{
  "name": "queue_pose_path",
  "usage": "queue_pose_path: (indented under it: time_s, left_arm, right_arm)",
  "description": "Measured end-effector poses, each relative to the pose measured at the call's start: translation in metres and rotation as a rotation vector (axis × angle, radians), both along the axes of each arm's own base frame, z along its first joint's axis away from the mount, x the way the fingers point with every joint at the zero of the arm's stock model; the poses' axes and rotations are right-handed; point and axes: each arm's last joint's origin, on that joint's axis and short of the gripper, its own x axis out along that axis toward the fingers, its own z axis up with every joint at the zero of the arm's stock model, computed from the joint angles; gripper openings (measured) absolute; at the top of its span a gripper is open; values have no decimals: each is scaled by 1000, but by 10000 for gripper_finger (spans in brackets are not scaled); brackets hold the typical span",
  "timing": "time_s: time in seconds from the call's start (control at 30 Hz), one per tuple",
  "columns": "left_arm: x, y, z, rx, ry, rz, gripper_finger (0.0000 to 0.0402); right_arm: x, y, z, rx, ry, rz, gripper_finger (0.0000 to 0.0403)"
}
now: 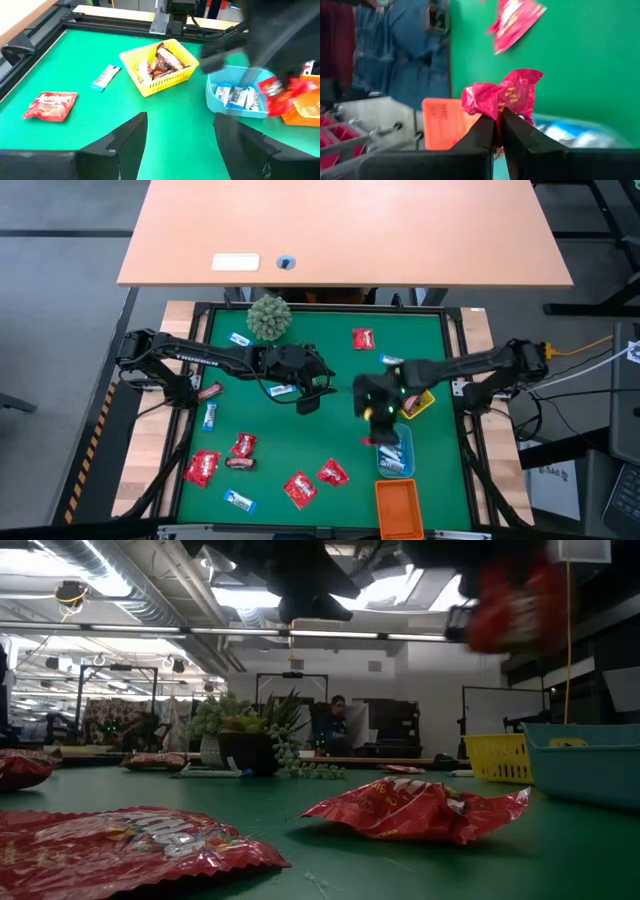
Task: Sort candy
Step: Put the red candy into the orange bin
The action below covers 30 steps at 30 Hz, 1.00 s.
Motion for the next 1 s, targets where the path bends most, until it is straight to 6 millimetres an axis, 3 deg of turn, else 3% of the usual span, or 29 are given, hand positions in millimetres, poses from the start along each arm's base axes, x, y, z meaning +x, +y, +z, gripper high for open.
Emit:
queue_pose_path:
  time_s: [0.27, 0.5, 0.73, 1.0]
  left_arm:
    - [0, 0, 0, 0, 0, 1, 224]
    - [0, 0, 0, 0, 0, 0, 224]
    - [0, 0, 0, 0, -1, 0, 224]
    - [0, 0, 0, -3, -1, 2, 224]
  right_arm:
    - [-21, 63, 1, 51, 110, 119, 25]
    - [-38, 103, 1, 1, 114, 157, 25]
    - [-52, 123, -1, -53, 167, 108, 38]
    - [-55, 127, -2, -58, 181, 100, 127]
